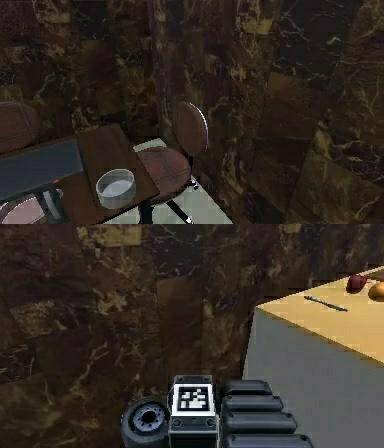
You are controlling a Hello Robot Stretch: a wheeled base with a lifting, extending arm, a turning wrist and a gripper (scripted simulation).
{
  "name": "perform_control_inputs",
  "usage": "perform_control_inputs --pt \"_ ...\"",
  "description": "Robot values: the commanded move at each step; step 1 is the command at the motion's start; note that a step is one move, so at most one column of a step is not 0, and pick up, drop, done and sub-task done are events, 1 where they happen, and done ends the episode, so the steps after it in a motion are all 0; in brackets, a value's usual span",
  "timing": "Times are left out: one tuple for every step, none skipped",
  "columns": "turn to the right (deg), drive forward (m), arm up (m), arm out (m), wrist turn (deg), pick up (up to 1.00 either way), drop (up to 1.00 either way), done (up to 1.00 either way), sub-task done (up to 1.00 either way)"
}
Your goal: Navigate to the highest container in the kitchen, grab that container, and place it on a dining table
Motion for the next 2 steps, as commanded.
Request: perform_control_inputs --pt "-3.0 0.0 0.0 0.0 0.0 0.0 0.0 0.0 0.0" --pt "-45.0 0.0 0.0 0.0 0.0 0.0 0.0 0.0 0.0"
